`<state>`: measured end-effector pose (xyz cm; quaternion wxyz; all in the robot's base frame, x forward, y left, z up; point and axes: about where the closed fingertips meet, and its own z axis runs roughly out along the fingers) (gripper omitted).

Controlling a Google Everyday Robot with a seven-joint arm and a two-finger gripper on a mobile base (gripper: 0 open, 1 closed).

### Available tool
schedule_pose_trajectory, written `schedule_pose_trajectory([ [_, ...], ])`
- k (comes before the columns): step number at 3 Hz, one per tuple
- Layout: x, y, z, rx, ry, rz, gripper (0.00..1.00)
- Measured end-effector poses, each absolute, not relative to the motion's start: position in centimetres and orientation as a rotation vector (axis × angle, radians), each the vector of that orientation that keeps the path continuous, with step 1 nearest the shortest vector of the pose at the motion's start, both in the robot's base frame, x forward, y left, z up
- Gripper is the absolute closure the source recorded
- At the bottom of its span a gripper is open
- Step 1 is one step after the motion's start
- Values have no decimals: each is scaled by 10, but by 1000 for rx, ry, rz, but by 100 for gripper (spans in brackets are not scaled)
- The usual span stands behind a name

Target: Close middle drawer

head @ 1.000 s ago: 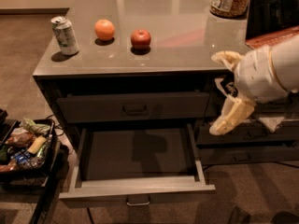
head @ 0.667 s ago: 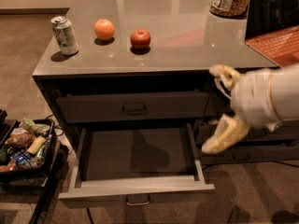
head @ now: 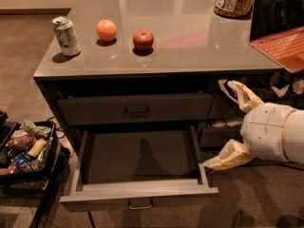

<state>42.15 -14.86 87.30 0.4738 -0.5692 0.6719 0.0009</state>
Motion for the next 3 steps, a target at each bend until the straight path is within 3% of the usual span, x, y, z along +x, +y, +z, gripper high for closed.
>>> schedule_pose_trajectory([
  [1,422,-150,875,-1391,1642,-2,18],
  [3,422,-149,877,-1400,1637,-1,64],
])
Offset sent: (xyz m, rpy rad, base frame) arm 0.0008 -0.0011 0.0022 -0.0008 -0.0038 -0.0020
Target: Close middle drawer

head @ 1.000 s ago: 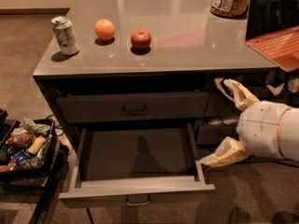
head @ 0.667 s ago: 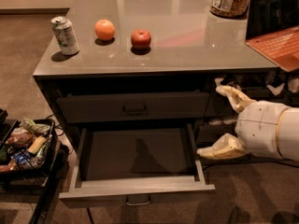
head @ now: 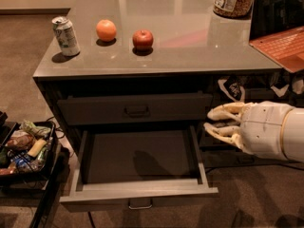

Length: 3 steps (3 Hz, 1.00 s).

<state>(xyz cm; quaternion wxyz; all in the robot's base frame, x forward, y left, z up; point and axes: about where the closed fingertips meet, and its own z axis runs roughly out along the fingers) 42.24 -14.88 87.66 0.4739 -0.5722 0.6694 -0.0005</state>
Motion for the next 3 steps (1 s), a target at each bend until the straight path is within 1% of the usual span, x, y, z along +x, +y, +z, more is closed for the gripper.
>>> schedule_pose_trajectory([
  [1,422,-149,869,-1466,1610,86,88],
  [2,420,-172,834,-1554,1565,272,100],
  [3,383,-175,805,-1635,1517,452,100],
])
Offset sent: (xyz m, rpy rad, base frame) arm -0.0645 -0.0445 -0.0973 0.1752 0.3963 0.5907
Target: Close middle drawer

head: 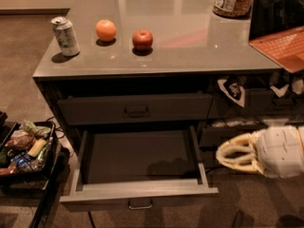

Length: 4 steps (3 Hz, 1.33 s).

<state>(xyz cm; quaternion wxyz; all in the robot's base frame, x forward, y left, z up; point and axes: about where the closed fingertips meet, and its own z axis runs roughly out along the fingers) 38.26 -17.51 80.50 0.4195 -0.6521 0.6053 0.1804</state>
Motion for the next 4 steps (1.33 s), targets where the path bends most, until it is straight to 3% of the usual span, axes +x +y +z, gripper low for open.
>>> schedule_pose_trajectory([
  [2,375,-170,806,-1658,1502,489,100],
  [4,370,-150,743,-1626,1582,495,100],
])
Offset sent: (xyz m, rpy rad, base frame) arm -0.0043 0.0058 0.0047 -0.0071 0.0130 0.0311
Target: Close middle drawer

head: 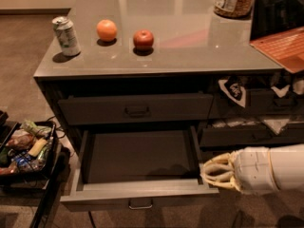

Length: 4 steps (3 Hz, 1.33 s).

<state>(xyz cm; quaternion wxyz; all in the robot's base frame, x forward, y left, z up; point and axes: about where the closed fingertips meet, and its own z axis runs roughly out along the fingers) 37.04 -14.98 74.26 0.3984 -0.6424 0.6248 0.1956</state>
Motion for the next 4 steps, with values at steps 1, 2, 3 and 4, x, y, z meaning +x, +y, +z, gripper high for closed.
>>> schedule_pose_trajectory([
  [1,380,-144,691,-1593,1632,544,100],
  [2,392,-140,640,-1550,1692,577,100],
  [3,392,-140,640,-1550,1692,577,100],
  [4,382,-132,623,-1586,1683,598,100],
])
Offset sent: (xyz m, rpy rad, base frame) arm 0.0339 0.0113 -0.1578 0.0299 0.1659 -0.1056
